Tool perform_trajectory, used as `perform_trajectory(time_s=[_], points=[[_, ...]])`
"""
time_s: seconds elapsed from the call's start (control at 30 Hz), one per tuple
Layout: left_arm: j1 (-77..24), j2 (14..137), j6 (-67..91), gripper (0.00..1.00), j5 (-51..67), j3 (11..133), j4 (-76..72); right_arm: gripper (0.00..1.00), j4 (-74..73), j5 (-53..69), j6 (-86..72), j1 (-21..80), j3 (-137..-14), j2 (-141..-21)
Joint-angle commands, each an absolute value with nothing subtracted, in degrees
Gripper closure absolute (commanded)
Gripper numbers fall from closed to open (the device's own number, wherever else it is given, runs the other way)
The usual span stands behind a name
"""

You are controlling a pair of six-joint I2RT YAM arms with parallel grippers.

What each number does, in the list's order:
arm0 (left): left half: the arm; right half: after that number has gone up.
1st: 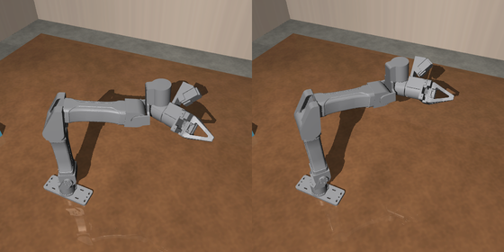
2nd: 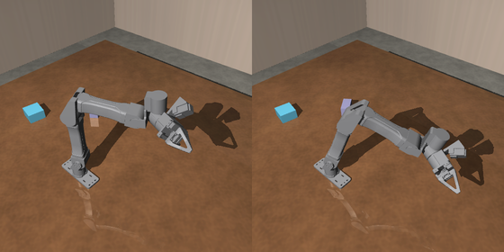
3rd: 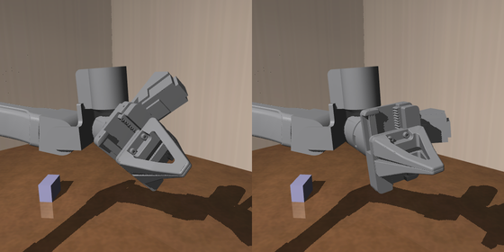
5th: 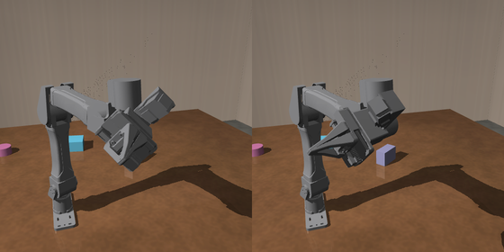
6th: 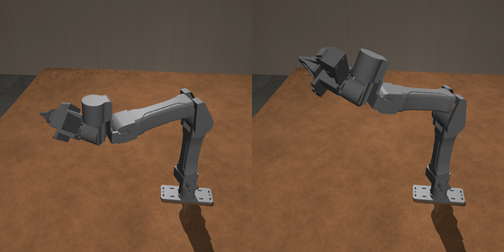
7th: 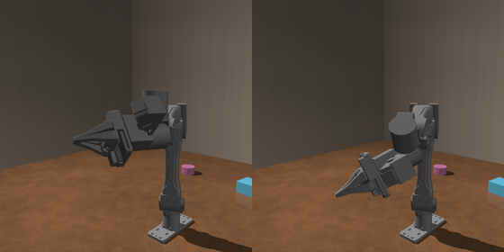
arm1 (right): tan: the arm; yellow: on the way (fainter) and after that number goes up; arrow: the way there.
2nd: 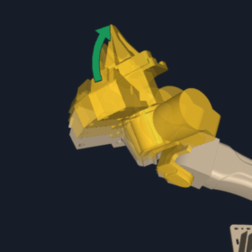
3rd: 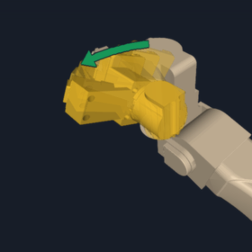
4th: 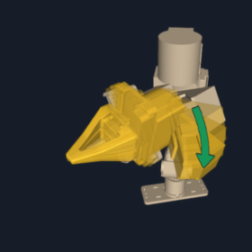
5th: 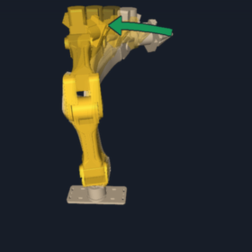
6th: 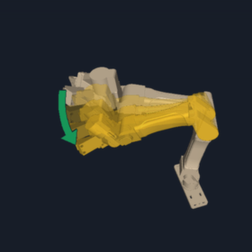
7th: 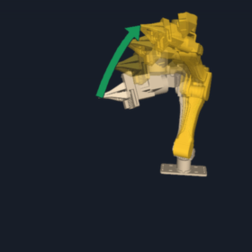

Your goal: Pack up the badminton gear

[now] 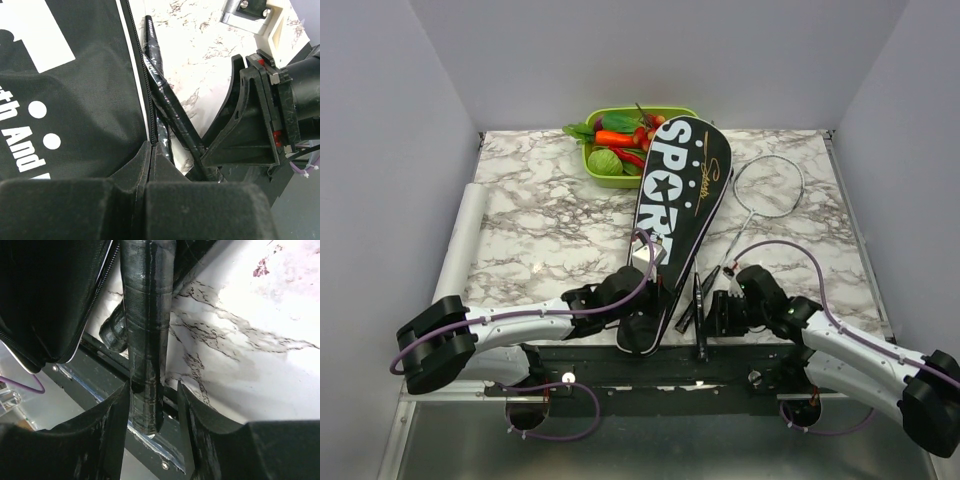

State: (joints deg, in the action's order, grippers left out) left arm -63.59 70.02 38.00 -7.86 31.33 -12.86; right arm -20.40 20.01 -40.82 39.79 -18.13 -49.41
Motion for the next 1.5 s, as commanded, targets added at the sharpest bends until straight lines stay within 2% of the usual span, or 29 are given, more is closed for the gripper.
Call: perform_trajectory(time_s=[0.0, 0.1, 0.17, 0.2, 0.23, 0.33, 0.63, 1.23, 1.47], points=[[-63.1, 69.2, 37.8, 1.00, -6.9, 30.3, -15.7, 0.50, -13.9, 23.6, -43.2, 39.9, -15.4, -51.5], [-62.9, 68.8, 37.8, 1.00, -7.0, 30.1, -15.6, 0.51, -10.5, 24.3, -44.2, 40.0, -13.8, -53.2], [-62.9, 68.6, 37.8, 1.00, -6.9, 29.9, -15.6, 0.58, -9.1, 24.4, -44.8, 40.0, -13.4, -53.8], [-62.8, 68.5, 37.8, 1.00, -6.9, 29.9, -15.4, 0.63, -9.0, 24.4, -44.9, 40.0, -13.4, -53.8], [-62.8, 68.5, 37.8, 1.00, -6.9, 29.6, -15.4, 0.72, -8.7, 24.3, -45.1, 40.0, -13.4, -53.7], [-62.8, 68.5, 38.0, 1.00, -6.5, 29.4, -15.4, 0.86, -9.4, 23.7, -45.6, 40.0, -14.7, -52.5], [-62.8, 69.0, 39.0, 1.00, -4.1, 29.4, -16.5, 0.98, -7.3, 21.0, -50.2, 40.0, -21.7, -52.0], [-62.8, 70.6, 41.7, 1.00, -0.9, 28.0, -21.5, 0.99, 24.5, 18.5, -56.3, 45.1, -25.6, -72.7], [-62.8, 70.1, 43.6, 1.00, -0.2, 24.1, -25.8, 0.99, 31.5, 18.2, -54.8, 45.2, -27.3, -78.2]])
